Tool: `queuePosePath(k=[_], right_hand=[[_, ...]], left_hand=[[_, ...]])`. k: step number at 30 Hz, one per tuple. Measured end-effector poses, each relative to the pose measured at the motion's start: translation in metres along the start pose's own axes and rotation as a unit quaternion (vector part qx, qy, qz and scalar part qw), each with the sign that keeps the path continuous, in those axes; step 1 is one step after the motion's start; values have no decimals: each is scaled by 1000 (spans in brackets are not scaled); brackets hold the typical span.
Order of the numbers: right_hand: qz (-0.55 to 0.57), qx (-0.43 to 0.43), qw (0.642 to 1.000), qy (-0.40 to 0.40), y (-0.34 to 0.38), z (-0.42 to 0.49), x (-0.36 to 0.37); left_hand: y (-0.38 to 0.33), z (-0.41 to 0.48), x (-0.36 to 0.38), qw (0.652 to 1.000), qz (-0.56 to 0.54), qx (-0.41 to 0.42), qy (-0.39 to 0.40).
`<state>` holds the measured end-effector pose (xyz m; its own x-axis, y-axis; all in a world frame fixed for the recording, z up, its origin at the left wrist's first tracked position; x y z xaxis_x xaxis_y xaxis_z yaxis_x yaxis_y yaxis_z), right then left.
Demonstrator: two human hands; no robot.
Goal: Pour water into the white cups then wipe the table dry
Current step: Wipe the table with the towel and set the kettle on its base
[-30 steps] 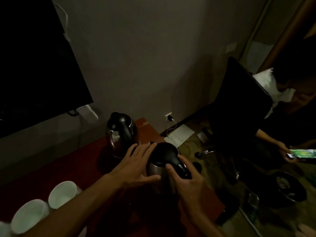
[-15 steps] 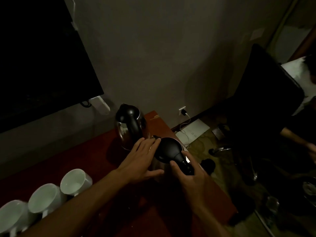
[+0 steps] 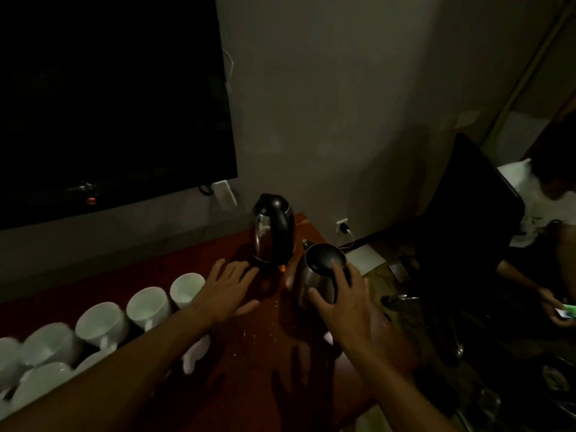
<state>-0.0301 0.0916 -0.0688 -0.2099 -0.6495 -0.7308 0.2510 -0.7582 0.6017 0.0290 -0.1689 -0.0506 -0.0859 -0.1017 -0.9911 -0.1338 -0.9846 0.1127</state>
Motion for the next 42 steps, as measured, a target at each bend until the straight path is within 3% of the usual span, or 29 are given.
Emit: queuePosePath(k=[4,15,23,26,34,42], right_hand=[[2,-37,996,85,48,-33,-1],[-18,-204,966,161,184,-124,25],[17,-291,929,229,248,-183,60],[57,-303,918,250,262,-206,75],[35,-362,874,321,268,-267,124],[5,-415,833,366,266,-323,157]], left_hand=[[26,-74,-25,998,-20,-59,-27],[79,-288,-65,969,32,-245,15],[79,-415,-67,937,9,-348,-35],[72,-453,-58,923,46,-382,5],[38,-517,-24,902,87,-402,129],[30,-542,8,895,74,-404,173]])
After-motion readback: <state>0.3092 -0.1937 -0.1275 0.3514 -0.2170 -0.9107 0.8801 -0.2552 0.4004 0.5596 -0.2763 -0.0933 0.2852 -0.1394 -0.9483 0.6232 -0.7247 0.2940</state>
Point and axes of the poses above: each hand's wrist, its own z-axis towards the middle knuckle, its own x-axis out of the palm, y = z × x, the point moved 3 cm from there along z, towards the middle knuckle, and after that the axes turned 8 degrees about -y, right-handed, at the moved point
